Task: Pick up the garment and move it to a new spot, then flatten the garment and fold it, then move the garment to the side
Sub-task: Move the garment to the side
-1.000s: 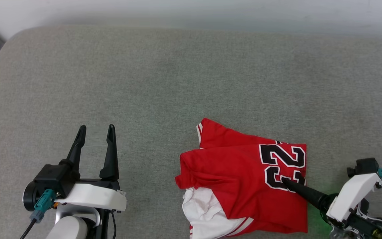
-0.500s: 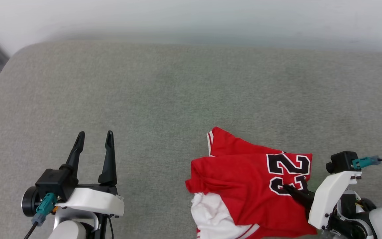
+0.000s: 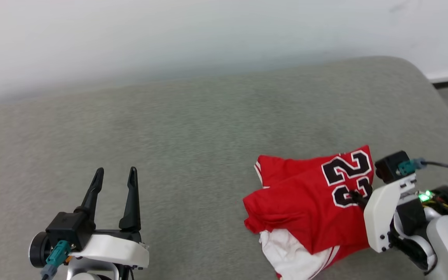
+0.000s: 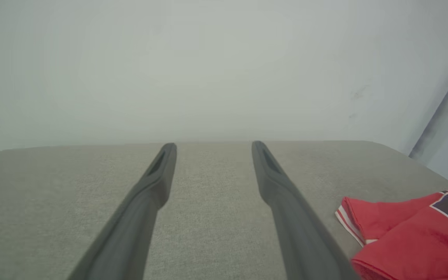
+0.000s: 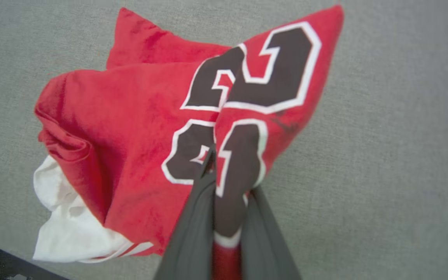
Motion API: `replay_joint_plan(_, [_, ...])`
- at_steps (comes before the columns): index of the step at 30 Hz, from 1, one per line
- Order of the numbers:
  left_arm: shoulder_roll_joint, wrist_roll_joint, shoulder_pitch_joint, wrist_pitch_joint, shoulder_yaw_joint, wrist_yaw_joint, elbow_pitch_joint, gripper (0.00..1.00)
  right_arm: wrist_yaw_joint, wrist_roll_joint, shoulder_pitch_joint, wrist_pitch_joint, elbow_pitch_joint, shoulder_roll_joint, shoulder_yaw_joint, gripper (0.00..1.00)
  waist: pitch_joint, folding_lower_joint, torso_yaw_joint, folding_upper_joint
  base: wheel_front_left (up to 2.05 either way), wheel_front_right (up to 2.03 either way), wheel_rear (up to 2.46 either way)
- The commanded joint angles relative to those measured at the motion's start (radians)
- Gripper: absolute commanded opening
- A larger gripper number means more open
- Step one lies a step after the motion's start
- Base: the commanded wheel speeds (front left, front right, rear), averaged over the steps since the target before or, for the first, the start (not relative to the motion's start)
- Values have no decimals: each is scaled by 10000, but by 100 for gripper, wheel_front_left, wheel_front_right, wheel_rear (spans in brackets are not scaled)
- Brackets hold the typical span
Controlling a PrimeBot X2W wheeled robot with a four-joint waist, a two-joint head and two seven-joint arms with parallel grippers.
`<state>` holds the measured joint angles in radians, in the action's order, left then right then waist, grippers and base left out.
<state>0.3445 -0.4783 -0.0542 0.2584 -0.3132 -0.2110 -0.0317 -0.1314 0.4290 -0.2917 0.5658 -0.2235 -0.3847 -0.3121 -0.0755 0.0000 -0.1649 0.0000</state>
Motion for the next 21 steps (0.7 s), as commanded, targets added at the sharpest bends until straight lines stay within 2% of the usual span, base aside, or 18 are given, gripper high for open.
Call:
replay_joint_plan(1, [53,58,-79,2,2,-16,-78,100,13,-56,-285,-43,6,-81,-99,0,-108,0,-1043,0,0,0,0])
replay_joint_plan(5, [133,203,-450,-70,-112,56,-331,100,16,-254,-955,-462,61,-377,-242,0,-579,0,-1930,0,0,0,0])
replay_joint_plan(10, [414,528,-1255,-431,-293,229,-819,100,15,-525,-1863,-1157,-114,-569,253,0,-1683,0,-2650,0,0,0,0])
replay_joint_plan(14, [599,863,-2098,-770,-538,458,-1202,100,15,-761,-2554,-1945,-807,-676,1089,0,-2654,0,-2769,0,0,0,0])
replay_joint_plan(21, [838,1273,-3291,-1296,-755,698,-1768,100,17,-1004,-3518,-3108,-2115,-858,2441,0,-4048,0,-2570,0,0,0,0])
